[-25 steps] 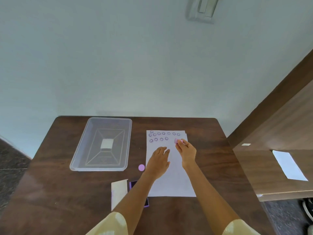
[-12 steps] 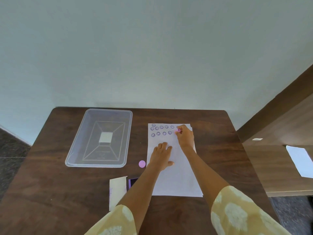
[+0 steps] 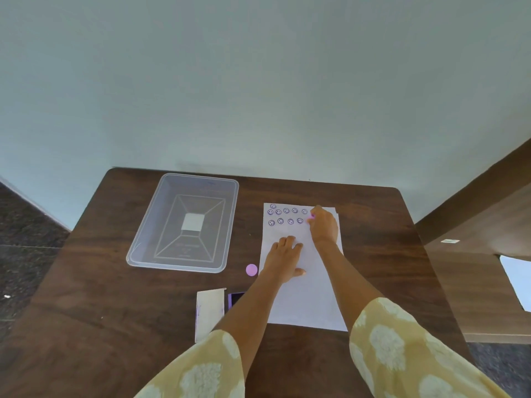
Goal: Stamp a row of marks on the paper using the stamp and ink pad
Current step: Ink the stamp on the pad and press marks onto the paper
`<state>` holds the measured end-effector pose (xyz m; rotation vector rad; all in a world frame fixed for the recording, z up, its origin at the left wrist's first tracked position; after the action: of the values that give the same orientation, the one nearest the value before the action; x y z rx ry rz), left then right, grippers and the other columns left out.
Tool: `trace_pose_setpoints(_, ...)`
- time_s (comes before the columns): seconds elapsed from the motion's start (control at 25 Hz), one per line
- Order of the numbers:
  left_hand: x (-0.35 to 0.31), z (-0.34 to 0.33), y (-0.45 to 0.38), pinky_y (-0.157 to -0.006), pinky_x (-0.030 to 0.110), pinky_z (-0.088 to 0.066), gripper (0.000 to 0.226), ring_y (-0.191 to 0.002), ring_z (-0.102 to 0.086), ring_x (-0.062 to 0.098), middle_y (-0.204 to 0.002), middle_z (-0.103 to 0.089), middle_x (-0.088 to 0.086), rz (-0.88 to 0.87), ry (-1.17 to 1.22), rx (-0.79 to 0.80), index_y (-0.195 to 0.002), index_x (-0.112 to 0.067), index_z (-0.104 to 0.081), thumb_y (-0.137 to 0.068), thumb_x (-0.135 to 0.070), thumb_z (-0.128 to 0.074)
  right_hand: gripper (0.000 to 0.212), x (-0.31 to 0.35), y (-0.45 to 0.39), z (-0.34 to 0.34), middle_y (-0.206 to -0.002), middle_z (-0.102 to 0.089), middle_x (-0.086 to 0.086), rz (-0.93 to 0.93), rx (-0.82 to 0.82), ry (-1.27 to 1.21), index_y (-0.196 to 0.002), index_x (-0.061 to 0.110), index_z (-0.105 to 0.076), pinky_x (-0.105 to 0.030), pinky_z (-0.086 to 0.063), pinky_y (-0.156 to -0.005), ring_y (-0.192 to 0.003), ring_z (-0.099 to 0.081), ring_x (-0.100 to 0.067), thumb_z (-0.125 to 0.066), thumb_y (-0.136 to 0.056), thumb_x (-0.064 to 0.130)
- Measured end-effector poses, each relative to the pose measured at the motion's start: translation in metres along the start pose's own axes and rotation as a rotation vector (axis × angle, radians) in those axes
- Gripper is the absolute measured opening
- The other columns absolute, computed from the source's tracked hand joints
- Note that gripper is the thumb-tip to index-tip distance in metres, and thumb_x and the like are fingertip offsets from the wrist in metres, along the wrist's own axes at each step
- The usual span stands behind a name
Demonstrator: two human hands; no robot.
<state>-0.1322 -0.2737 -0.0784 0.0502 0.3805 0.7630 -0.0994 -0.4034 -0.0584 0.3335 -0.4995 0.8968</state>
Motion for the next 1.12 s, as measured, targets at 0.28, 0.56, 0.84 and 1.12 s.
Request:
trace_pose_setpoints(0.28,0.014,0.01,0.037,-0.109,0.039,-0.03,0.054,-0.134,-0.031,0.031,-0.144,-0.036,0.017,0.056,0.088,-0.121,-0.138,-0.005,-0.031,-0.093,-0.028,-0.051,0.023,-0.024,0.056,0.03,-0.099,-0.071,-0.017,-0.214,-0.21,-0.472,-0.097,0.002,-0.064,-0.026,-0.043,-0.08,-0.096,-0.064,-0.03,-0.07,-0.078,0.013)
trace_pose_setpoints(0.56,0.031,0.029,0.101,-0.106,0.038,-0.033,0.045,-0.131,-0.036,0.031,-0.138,-0.044,0.018,0.031,0.092,-0.156,-0.134,-0.003,-0.037,-0.094,-0.017,-0.049,0.022,0.012,0.198,-0.007,-0.097,-0.07,-0.008,0.039,0.061,-0.378,-0.099,0.008,-0.063,-0.022,-0.042,-0.077,-0.083,-0.059,-0.015,-0.067,-0.083,0.023)
trace_pose_setpoints(0.84,0.053,0.042,0.148,-0.097,0.039,-0.043,0.035,-0.121,-0.046,0.031,-0.131,-0.051,0.018,0.092,0.183,-0.251,-0.129,-0.004,-0.045,-0.095,-0.01,-0.045,0.02,0.035,0.248,-0.039,-0.101,-0.07,-0.01,0.074,0.194,-0.22,-0.099,0.013,-0.063,-0.028,-0.048,-0.081,-0.09,-0.065,-0.024,-0.059,-0.088,0.028)
trace_pose_setpoints(1.12,0.091,0.0,0.205,-0.106,0.035,-0.036,0.038,-0.126,-0.044,0.025,-0.137,-0.049,0.013,0.189,0.073,-0.211,-0.132,-0.008,-0.044,-0.095,-0.014,-0.044,0.025,0.033,0.256,-0.035,-0.113,-0.067,-0.012,0.161,0.199,-0.058,-0.11,0.01,-0.06,-0.029,-0.048,-0.088,-0.102,-0.062,-0.023,-0.058,-0.09,0.025)
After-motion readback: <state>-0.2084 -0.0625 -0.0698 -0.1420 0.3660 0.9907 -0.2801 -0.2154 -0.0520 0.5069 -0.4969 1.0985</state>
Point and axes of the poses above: each hand's wrist, its own y-axis away from the middle knuckle, its own z-axis out of the back of the hand, x = y × z, the point moved 4 cm from there along -y, towards the middle knuckle
